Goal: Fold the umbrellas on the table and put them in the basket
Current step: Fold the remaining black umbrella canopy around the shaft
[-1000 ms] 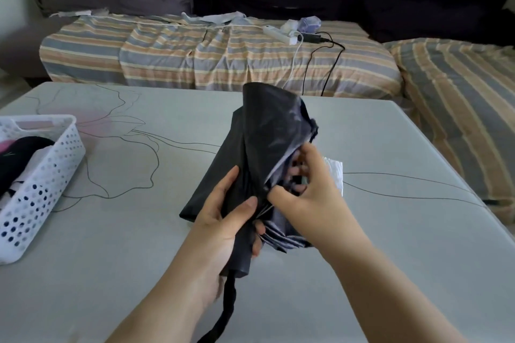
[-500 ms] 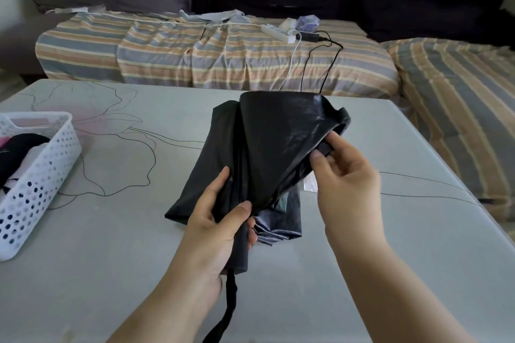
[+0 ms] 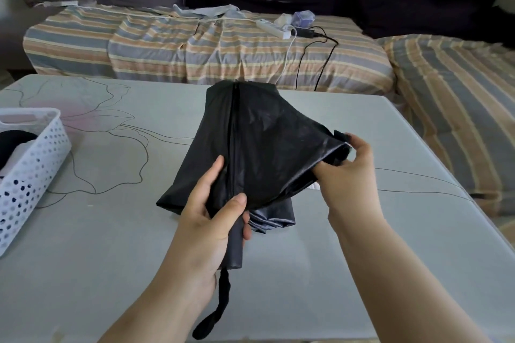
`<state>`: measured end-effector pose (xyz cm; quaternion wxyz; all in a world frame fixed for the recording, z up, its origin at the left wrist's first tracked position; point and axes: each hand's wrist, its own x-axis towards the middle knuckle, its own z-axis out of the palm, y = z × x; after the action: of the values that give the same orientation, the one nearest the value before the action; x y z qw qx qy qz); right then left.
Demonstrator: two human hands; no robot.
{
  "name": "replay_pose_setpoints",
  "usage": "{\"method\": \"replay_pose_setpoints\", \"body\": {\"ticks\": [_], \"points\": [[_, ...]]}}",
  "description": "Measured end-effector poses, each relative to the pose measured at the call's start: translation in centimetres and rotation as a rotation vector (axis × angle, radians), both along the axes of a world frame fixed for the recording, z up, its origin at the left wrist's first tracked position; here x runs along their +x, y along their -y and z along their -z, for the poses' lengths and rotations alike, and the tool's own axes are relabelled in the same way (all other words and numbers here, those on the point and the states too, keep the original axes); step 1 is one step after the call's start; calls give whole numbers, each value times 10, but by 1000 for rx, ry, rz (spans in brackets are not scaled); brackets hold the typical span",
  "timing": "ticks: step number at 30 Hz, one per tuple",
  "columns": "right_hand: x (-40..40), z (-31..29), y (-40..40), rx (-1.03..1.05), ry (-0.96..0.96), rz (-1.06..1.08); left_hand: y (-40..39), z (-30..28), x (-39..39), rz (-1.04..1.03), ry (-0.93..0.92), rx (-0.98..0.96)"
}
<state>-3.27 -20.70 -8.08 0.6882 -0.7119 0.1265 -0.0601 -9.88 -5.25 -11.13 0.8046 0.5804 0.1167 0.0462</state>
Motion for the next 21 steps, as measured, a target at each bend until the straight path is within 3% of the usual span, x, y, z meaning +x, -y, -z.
{"method": "replay_pose_setpoints", "body": {"ticks": [5, 10, 17, 21], "points": [[-5, -9, 10, -52, 56, -41, -5, -1, 1, -74, -23, -23], [-14, -7, 10, 364, 13, -89, -9, 0, 5, -117, -33, -75], [-24, 5, -20, 169, -147, -273, 2, 0, 2, -108, -20, -30], [-21, 12, -28, 105, -146, -200, 6, -1, 0, -70, -18, 7]]}}
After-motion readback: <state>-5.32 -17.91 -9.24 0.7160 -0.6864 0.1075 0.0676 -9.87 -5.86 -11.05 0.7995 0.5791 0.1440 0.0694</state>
